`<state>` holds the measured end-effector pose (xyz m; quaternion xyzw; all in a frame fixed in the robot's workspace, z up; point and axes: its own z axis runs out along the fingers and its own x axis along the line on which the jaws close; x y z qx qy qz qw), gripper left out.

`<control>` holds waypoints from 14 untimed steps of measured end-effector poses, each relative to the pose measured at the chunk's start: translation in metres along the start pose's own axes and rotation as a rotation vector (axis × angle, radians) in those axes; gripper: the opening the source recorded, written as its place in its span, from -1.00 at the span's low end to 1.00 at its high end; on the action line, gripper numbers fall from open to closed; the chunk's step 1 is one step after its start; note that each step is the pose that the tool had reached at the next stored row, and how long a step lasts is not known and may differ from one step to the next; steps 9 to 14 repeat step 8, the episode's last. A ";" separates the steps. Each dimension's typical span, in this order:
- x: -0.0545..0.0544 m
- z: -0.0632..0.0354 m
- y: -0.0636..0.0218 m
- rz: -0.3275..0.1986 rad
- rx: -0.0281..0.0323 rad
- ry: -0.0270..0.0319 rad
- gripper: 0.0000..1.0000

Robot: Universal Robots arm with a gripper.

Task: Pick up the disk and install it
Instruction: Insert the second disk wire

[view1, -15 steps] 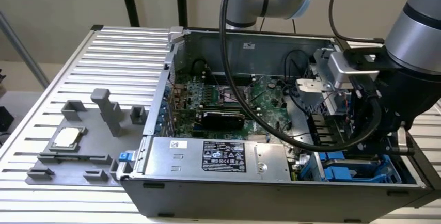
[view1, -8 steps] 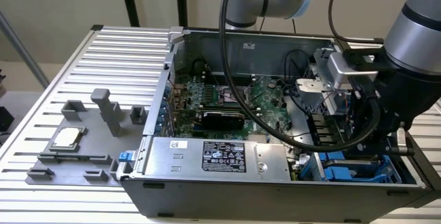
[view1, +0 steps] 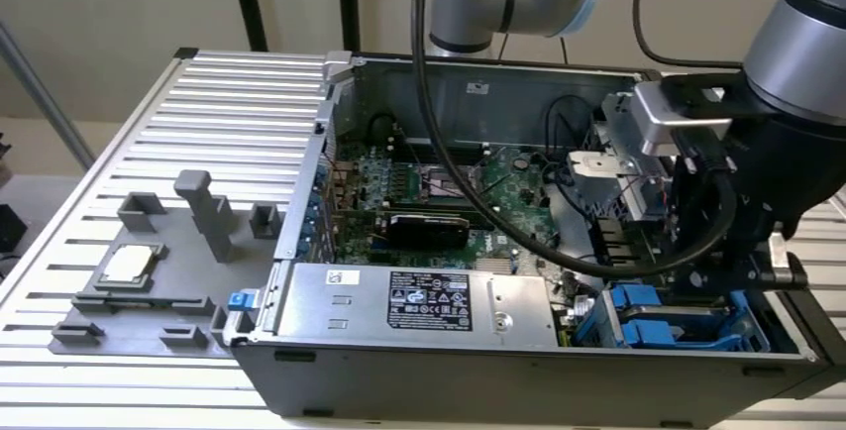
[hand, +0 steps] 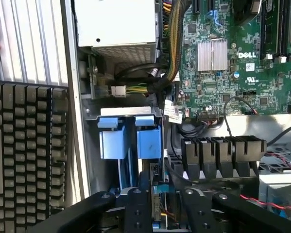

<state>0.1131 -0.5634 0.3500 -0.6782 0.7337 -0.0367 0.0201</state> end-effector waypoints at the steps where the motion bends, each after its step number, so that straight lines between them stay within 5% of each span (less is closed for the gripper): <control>1: 0.000 -0.0019 0.0034 0.000 -0.0002 -0.0023 1.00; 5: 0.002 -0.0063 0.0219 0.001 -0.0015 -0.0165 1.00; 14: 0.002 -0.0062 0.0219 0.001 -0.0013 -0.0167 1.00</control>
